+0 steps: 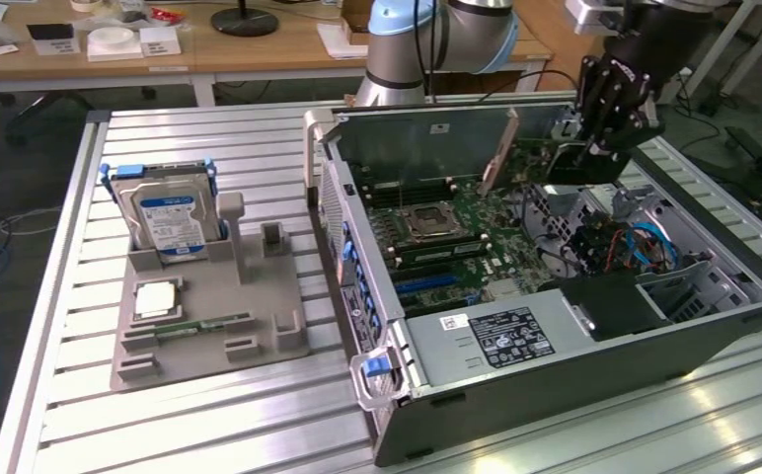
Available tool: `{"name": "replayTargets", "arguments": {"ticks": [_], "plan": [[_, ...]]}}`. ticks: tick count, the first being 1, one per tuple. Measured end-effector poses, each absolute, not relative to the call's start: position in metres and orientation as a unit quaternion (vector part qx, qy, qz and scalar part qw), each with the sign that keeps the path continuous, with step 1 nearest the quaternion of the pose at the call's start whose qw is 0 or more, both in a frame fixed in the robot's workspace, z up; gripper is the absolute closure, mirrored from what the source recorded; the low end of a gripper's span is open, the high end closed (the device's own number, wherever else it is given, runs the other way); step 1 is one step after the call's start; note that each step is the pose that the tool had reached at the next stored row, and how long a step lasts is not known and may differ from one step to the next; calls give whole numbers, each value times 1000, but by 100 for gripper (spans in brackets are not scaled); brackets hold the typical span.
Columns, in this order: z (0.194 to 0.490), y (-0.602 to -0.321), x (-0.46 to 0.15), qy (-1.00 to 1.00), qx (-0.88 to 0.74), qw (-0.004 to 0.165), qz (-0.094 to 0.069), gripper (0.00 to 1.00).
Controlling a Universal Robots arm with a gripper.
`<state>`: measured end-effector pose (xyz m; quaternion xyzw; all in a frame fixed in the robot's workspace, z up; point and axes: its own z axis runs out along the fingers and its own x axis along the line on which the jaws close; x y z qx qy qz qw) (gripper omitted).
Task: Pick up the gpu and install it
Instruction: 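Insert the gpu into the slot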
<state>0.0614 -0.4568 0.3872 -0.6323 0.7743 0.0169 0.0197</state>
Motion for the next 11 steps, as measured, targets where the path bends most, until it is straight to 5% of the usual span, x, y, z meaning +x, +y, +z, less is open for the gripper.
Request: {"name": "replayTargets", "arguments": {"ticks": [11], "plan": [[382,-455,58,752,-658,22,21,73]]}}
